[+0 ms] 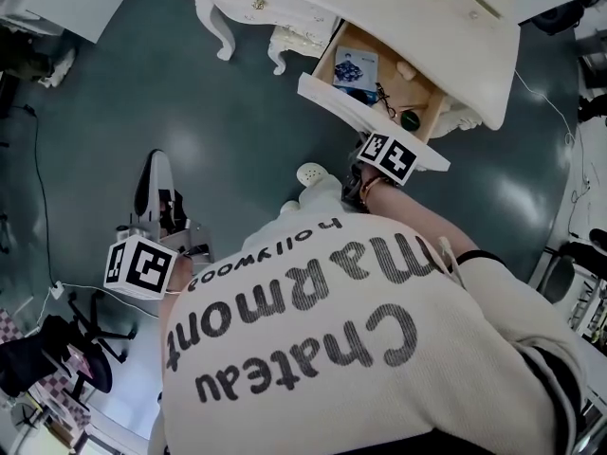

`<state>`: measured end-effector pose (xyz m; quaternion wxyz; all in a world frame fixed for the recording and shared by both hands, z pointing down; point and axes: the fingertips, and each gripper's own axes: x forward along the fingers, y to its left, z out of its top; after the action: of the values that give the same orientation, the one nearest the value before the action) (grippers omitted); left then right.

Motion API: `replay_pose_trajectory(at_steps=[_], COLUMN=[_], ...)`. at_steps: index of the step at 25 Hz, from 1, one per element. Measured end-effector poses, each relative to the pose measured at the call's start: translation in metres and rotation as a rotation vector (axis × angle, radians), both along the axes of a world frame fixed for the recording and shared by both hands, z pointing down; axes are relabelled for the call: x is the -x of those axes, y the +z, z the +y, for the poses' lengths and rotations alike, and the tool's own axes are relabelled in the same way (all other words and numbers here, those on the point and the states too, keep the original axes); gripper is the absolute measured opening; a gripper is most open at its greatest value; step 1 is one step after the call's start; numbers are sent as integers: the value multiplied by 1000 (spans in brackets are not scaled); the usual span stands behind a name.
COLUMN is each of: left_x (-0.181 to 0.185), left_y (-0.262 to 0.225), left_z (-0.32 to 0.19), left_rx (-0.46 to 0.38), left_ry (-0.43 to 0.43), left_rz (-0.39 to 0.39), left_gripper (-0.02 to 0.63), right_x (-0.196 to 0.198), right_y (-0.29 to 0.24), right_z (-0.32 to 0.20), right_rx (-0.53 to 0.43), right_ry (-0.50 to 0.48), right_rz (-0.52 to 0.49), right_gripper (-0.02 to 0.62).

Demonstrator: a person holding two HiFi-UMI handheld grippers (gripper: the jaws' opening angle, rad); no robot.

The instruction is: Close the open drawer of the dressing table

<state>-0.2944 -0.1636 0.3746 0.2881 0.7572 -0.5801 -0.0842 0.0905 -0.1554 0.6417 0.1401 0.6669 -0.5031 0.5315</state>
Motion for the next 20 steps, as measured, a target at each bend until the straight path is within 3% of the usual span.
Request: replay_pose_trajectory(at_steps=[13, 20], left_x=[-8, -11], left_y=[-4, -13], left_z=[-5, -5], left_rx=[-2, -23], left_ry=[-24, -44], left_rz=[4, 3], left_gripper=[9, 9], right_x=[-14, -18], right_y=[0, 1], right_z=[-22, -31], right_rx=[-18, -31], right_ry=[-30, -151], right_rz=[21, 54], right_gripper=[146, 144])
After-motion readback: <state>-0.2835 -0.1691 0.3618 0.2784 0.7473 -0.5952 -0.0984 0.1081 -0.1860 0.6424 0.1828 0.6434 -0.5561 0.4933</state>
